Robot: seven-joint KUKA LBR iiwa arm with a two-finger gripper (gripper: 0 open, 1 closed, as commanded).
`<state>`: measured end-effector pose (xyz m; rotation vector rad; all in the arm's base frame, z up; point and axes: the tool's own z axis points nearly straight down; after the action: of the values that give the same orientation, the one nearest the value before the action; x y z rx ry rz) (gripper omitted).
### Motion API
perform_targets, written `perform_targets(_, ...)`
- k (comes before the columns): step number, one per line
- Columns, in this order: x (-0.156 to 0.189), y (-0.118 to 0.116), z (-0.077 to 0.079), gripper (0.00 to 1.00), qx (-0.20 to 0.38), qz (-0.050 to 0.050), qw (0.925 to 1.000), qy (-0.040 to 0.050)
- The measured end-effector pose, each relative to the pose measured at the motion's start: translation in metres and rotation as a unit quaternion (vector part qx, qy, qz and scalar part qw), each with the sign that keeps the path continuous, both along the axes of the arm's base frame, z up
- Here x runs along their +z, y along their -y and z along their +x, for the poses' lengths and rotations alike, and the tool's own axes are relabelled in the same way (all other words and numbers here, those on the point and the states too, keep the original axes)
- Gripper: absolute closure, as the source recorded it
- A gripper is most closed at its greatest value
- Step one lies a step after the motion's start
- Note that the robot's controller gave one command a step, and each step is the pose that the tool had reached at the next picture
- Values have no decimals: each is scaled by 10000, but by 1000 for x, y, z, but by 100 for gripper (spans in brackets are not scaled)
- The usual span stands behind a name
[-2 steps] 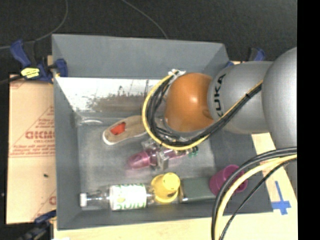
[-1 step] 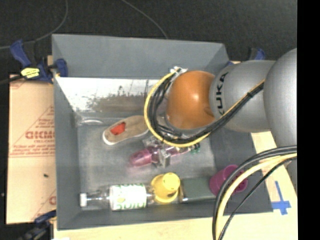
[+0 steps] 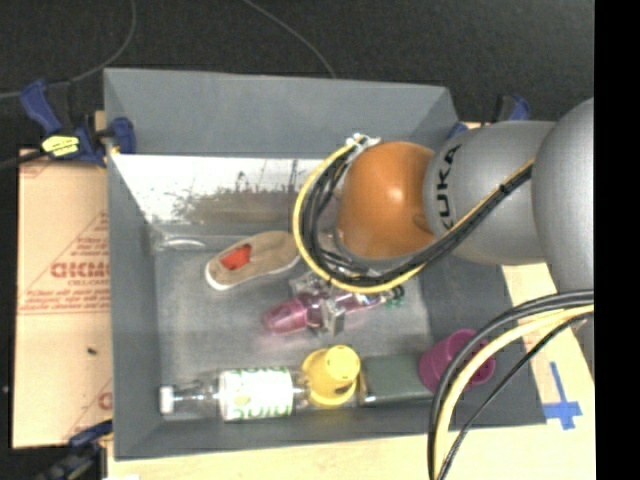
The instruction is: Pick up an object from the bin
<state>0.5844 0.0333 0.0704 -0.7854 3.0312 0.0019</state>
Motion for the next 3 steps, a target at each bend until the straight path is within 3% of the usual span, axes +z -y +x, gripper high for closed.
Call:
perform_targets(1,4,8,13,100,253,-1,9997,49)
perform_targets(2,13,24,14,100,175,3,9998,45)
perform_targets(3,0,26,17,100,357,-5,9993,55)
